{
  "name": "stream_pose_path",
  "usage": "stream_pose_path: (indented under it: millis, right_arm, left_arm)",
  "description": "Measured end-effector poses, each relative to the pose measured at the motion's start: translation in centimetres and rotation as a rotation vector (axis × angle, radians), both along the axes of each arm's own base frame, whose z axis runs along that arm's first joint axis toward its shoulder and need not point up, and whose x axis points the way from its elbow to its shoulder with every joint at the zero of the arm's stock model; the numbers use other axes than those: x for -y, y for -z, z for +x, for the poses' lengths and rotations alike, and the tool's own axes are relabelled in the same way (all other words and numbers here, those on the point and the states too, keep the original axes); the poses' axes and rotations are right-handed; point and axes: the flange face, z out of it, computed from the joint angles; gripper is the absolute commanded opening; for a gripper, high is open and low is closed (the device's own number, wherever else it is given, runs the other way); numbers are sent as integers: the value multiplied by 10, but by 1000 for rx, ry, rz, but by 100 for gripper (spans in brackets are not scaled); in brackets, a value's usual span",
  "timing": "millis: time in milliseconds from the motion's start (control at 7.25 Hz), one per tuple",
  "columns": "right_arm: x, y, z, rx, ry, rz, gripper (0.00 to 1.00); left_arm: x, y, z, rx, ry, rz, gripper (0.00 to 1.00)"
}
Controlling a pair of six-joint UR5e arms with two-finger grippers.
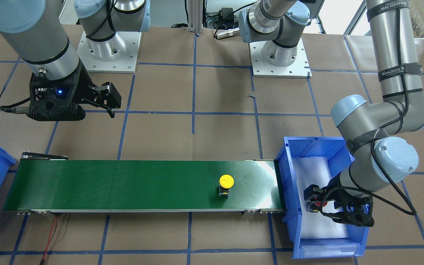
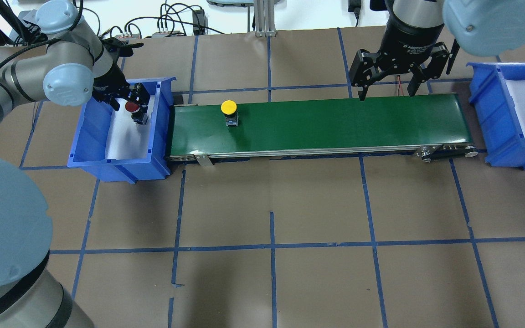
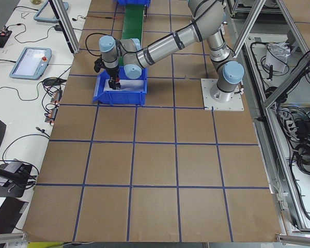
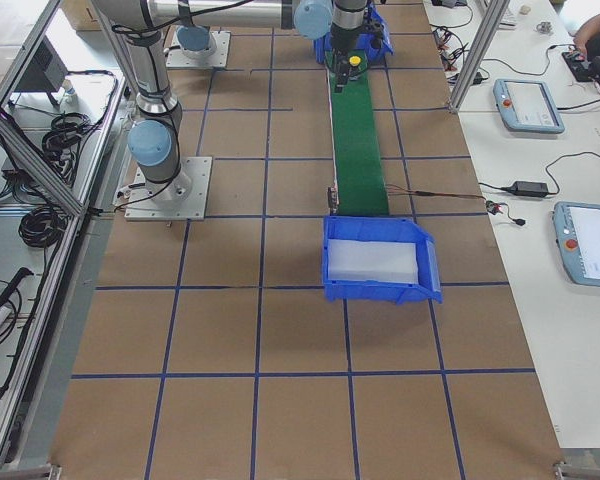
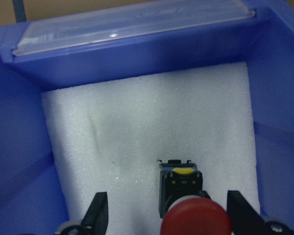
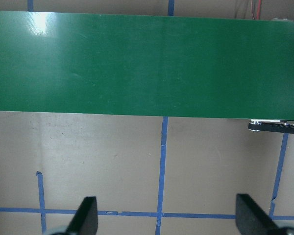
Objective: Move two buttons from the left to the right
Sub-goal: 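Return the left gripper over the red button in the bin, then grasp the red button with the left gripper and lift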
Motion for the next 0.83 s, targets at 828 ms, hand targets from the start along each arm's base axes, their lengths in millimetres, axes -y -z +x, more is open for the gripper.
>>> stream_pose_path:
  millis: [828]
  right_arm:
    - [4, -2, -7, 0, 11, -2, 100]
  left_arm:
    - [-8, -34, -1, 12, -2, -5, 36]
